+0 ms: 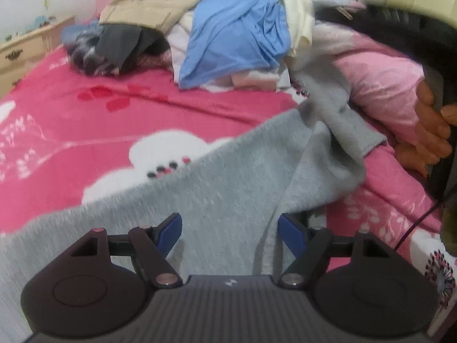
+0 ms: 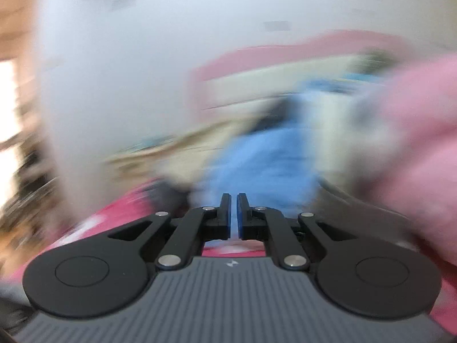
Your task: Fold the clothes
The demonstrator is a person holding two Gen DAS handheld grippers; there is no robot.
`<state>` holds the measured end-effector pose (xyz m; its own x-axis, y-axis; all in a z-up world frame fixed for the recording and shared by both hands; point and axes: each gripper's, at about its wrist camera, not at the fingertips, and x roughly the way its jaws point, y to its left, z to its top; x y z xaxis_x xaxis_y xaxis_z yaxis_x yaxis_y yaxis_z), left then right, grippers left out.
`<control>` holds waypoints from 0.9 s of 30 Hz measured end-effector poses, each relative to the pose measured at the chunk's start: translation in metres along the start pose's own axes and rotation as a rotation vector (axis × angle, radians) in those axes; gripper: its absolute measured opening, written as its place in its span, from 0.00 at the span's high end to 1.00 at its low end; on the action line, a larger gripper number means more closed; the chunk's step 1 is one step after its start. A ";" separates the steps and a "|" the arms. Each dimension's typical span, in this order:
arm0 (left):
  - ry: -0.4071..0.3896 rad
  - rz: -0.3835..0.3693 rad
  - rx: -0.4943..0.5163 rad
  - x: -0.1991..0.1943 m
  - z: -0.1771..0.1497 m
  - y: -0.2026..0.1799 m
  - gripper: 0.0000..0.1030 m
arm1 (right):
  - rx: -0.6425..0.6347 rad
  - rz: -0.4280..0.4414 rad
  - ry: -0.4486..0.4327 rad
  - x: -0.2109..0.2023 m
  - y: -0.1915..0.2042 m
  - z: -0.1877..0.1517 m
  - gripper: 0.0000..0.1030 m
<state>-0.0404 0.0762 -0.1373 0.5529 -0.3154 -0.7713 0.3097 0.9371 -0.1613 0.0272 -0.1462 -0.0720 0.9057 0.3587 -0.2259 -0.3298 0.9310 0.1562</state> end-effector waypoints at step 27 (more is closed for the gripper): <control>0.078 -0.064 0.036 0.013 -0.026 -0.025 0.27 | 1.121 -0.523 0.100 -0.088 -0.209 -0.139 0.65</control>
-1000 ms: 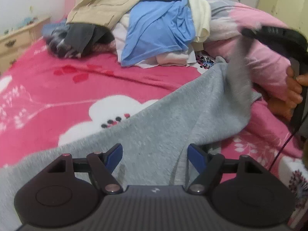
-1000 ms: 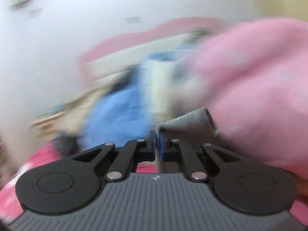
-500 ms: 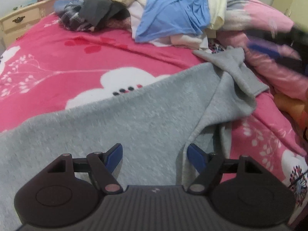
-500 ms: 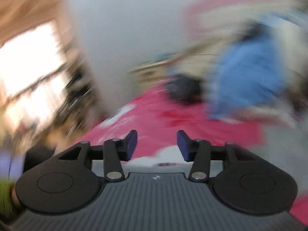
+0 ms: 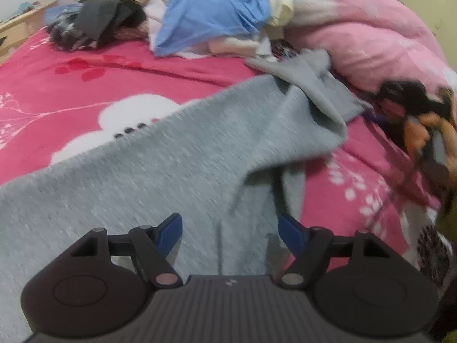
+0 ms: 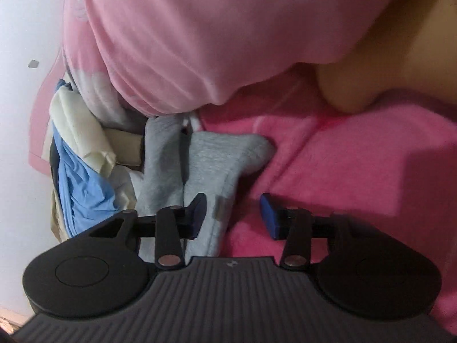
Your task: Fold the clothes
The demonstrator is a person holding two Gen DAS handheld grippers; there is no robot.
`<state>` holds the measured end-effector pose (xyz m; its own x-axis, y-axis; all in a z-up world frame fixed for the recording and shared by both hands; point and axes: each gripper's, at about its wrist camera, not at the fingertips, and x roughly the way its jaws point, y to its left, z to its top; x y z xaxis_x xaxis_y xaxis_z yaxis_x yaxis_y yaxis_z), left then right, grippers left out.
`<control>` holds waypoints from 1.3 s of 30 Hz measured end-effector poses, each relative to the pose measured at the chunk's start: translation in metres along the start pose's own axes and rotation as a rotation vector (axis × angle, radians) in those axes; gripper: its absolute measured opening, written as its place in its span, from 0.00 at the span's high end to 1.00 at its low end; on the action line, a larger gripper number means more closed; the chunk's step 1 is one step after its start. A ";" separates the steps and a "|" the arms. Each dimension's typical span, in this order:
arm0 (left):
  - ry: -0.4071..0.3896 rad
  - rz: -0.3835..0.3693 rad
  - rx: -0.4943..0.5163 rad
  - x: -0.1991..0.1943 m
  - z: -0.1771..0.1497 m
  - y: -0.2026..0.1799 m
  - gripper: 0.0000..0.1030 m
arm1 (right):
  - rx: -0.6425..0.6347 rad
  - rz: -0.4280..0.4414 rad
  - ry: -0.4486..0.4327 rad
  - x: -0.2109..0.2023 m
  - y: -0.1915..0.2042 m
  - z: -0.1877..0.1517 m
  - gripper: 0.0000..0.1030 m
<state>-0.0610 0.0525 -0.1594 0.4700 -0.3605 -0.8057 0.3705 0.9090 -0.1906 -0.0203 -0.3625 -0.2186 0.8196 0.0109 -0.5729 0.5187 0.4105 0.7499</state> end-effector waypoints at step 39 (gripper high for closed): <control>0.052 -0.022 0.167 0.004 -0.024 -0.011 0.25 | -1.418 -0.796 -0.142 -0.016 0.092 -0.040 0.76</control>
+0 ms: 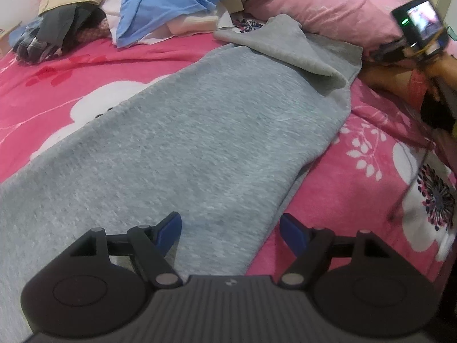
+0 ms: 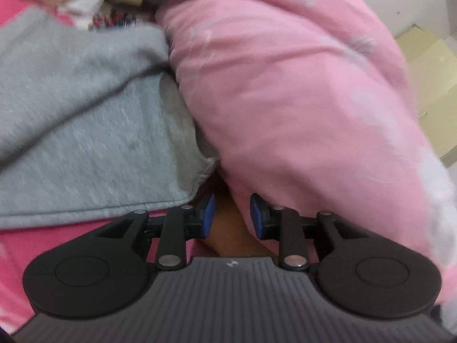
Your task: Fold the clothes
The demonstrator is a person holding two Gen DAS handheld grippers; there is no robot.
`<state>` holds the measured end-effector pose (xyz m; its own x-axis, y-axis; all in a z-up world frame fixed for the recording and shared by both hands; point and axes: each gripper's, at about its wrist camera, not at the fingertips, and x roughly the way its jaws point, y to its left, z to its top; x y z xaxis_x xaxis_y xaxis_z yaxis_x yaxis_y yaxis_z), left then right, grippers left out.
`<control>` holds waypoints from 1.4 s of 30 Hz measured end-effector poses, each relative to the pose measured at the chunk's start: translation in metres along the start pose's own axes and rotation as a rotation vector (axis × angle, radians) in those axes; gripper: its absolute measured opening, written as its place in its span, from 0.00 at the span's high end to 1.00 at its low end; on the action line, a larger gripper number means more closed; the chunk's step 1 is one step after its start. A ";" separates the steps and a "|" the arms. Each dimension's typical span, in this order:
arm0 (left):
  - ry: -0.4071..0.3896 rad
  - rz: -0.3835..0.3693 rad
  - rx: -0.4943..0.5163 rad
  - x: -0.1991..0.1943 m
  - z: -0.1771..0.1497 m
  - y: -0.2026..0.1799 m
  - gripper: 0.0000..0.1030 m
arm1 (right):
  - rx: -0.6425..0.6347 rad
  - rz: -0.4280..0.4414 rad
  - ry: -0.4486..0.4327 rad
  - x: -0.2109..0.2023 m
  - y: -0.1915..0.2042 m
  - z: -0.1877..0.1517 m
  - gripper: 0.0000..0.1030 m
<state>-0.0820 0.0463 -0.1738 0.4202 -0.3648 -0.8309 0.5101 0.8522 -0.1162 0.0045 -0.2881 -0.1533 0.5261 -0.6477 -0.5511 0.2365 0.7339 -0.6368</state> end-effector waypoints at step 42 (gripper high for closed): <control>-0.023 0.039 -0.068 -0.004 0.002 0.011 0.25 | 0.194 0.128 -0.006 -0.003 -0.013 0.019 0.85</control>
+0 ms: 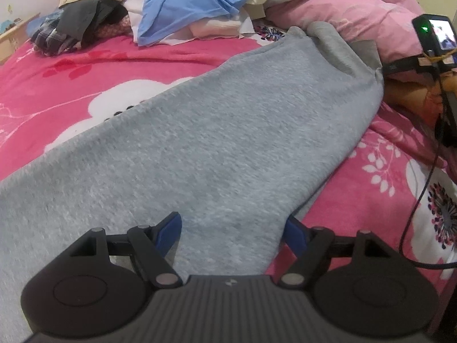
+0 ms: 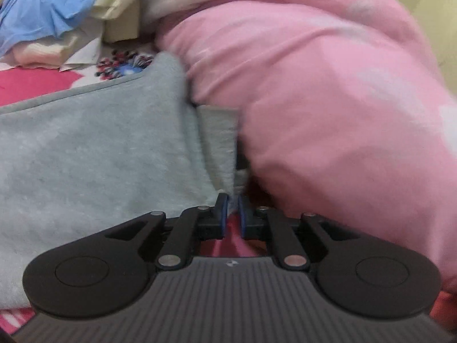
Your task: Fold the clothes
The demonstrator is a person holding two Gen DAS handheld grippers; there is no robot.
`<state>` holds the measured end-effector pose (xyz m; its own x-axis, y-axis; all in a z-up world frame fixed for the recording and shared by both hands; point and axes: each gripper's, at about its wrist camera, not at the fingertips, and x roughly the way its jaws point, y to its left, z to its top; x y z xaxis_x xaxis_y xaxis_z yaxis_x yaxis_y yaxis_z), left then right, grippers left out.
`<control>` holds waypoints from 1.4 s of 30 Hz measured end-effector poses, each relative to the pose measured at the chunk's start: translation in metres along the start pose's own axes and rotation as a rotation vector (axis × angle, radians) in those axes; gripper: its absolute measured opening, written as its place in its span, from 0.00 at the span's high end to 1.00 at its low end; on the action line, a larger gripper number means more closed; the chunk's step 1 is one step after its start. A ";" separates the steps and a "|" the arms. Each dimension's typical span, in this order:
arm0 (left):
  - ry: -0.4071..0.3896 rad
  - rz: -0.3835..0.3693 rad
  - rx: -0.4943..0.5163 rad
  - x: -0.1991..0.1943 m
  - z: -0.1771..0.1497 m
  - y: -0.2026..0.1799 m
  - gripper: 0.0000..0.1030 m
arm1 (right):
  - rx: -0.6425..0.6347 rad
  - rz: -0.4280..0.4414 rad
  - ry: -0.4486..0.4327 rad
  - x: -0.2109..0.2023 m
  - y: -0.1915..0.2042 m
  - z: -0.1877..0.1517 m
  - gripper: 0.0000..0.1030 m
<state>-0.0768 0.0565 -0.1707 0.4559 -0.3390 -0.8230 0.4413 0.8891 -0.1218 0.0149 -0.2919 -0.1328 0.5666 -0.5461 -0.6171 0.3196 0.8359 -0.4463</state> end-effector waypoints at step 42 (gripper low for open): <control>-0.186 0.037 0.564 0.104 0.132 -0.045 0.52 | 0.509 0.635 0.749 0.153 0.041 0.141 0.75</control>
<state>0.0527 -0.0598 -0.1770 0.5840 -0.4042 -0.7040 0.7419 0.6176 0.2608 0.2216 -0.3334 -0.1541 0.1900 0.2386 -0.9523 0.5061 0.8074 0.3033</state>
